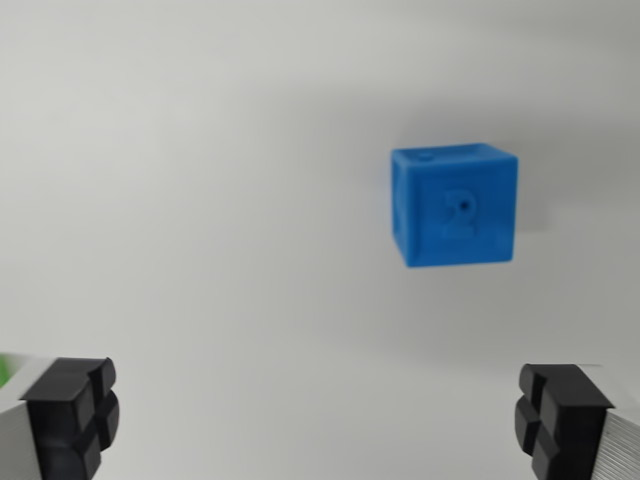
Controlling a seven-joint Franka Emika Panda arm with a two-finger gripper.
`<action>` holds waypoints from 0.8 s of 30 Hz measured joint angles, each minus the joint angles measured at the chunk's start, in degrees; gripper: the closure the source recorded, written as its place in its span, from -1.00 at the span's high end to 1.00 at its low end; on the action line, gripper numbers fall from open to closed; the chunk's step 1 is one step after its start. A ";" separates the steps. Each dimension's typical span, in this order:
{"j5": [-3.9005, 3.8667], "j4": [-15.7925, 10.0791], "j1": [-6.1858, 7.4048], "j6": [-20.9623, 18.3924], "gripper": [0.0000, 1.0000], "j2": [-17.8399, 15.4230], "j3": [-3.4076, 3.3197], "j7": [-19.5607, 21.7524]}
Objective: Stack cube
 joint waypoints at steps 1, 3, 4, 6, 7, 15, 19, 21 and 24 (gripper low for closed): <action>0.03 0.04 -0.27 0.34 1.00 0.38 -0.02 -0.54; 0.08 0.14 -0.66 0.84 1.00 0.94 -0.03 -1.31; 0.11 0.21 -0.93 1.22 1.00 1.32 -0.04 -1.86; 0.20 0.35 -1.48 1.92 1.00 2.11 -0.04 -2.94; 0.23 0.43 -1.77 2.29 1.00 2.52 -0.05 -3.51; 0.48 1.59 -4.05 4.85 1.00 6.04 -0.05 -7.92; 0.62 2.37 -5.20 6.08 1.00 7.90 -0.04 -10.19; 0.69 2.72 -5.63 6.52 1.00 8.63 -0.03 -11.08; 0.75 3.25 -6.29 7.39 1.00 9.97 -0.03 -12.04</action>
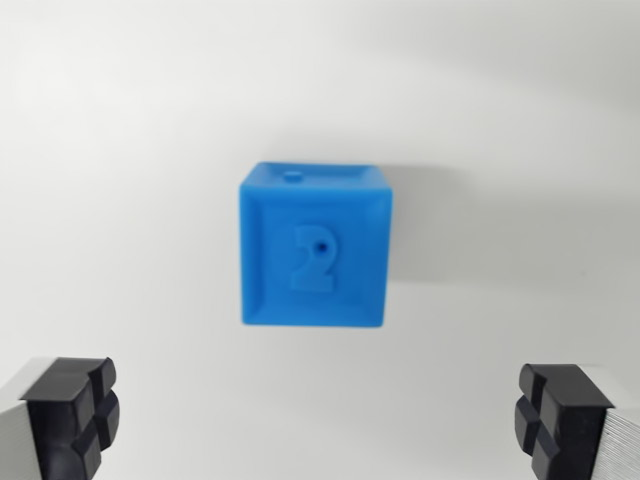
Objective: Stack cube
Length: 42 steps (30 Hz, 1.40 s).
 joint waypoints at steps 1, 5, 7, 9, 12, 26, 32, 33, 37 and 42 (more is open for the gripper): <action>0.00 0.01 -0.05 0.42 1.00 0.38 0.00 -0.06; 0.00 0.02 -0.04 2.00 1.00 1.98 0.16 -0.09; 0.00 0.05 -0.04 2.95 1.00 3.01 0.22 -0.09; 0.00 0.11 -0.04 3.88 1.00 4.06 0.22 -0.09; 0.00 0.27 -0.04 4.91 1.00 5.26 0.22 -0.09; 0.00 1.74 -0.05 9.44 1.00 11.20 0.22 -0.09; 0.00 2.28 -0.05 10.56 1.00 12.86 0.22 -0.09; 0.00 2.34 -0.05 10.70 1.00 13.06 0.22 -0.09; 0.00 2.54 -0.05 10.98 1.00 13.56 0.22 -0.09; 0.00 2.61 -0.05 11.07 -1.00 13.71 0.22 -0.09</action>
